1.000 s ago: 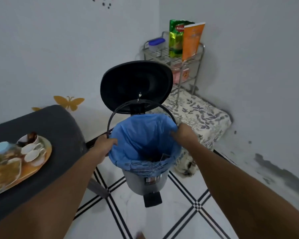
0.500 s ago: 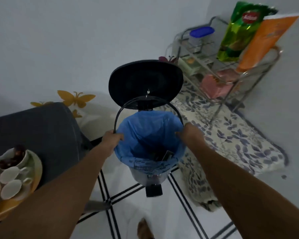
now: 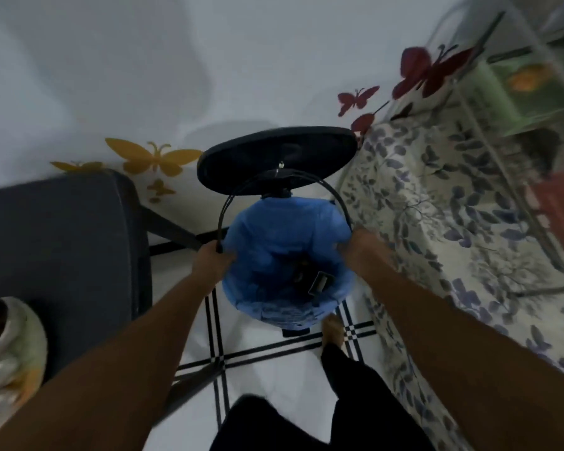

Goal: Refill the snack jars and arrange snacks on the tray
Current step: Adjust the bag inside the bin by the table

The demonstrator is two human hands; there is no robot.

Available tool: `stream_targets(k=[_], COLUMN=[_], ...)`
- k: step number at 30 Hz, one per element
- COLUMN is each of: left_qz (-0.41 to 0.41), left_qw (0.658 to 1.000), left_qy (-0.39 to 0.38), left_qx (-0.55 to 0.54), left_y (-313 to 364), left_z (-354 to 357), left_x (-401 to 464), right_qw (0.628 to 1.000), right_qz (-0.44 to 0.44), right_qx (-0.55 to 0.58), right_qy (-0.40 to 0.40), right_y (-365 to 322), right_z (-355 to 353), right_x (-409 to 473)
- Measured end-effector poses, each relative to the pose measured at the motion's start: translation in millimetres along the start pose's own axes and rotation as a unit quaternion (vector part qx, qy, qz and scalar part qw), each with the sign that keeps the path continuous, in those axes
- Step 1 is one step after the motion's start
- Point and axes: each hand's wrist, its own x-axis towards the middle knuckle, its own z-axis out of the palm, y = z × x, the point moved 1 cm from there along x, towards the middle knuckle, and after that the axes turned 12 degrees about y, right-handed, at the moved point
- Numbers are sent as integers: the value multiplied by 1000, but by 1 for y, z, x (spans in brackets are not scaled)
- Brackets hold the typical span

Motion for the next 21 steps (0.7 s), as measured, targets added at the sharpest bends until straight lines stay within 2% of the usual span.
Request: stream_targets(k=[4,9,16,21], left_qz=[-16,-70,-80,-80], left_qw=[998,994,990,988], left_qy=[39,40,65,76], left_qx=[46,71,99,108], left_y=[-19,-56,-105,-133], left_z=[44,104,193,234], left_x=[58,134,235,281], right_qw=[1000,998,992,991], right_qz=[-7,-15,86,92], right_qx=[2,19,87,97], right_qy=[-18,-64,-31,-20], right_y=[-4,1,21,31], right_z=[54,132,259,318], right_x=[65,139,216,252])
